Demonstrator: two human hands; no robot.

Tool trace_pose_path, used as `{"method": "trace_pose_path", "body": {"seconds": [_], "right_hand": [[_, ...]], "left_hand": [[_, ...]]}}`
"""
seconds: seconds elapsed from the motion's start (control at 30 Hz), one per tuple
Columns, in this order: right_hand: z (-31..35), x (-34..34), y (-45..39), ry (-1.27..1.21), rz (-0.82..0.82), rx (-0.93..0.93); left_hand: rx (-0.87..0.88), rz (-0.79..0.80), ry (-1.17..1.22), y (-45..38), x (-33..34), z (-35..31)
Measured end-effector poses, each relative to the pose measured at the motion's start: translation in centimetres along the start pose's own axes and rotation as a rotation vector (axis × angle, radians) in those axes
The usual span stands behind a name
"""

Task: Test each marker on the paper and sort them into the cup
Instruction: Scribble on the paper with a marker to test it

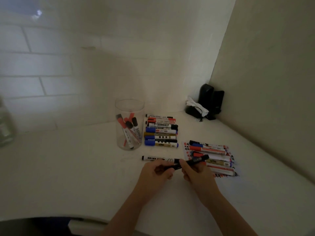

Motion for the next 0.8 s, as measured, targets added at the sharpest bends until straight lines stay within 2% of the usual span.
{"method": "trace_pose_path", "body": {"seconds": [0.13,0.3,0.43,0.67,0.8], "right_hand": [[0.3,0.0,0.3,-0.132,0.076,0.131],[1.4,-1.5,0.7,-0.308,0.068,0.309],[2.8,-0.8,1.9,-0.295,0.18,0.242],[6.2,1.3,3.9,-0.324,0.263,0.098],[6.5,4.8,6.0,-0.184,0.387,0.031]], "left_hand": [[0.003,-0.017,0.024,0.1,-0.4,-1.1],[-0.135,-0.149,0.253,0.7,-2.0,-1.7],[-0.111,-0.241,0.365,1.0,-4.5,-3.3],[0.055,-0.169,0.173,0.8,-8.9,-6.5],[0.088,-0.37,0.361,0.5,-12.2,-7.4]]}}
Point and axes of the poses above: each hand's wrist, its own y-axis away from the middle knuckle, its own x-axis out of the palm, z = x × y, the point moved 8 cm from there along -y, towards the middle knuckle, and after that the axes turned 15 degrees about -z, right-handed, at the moved point
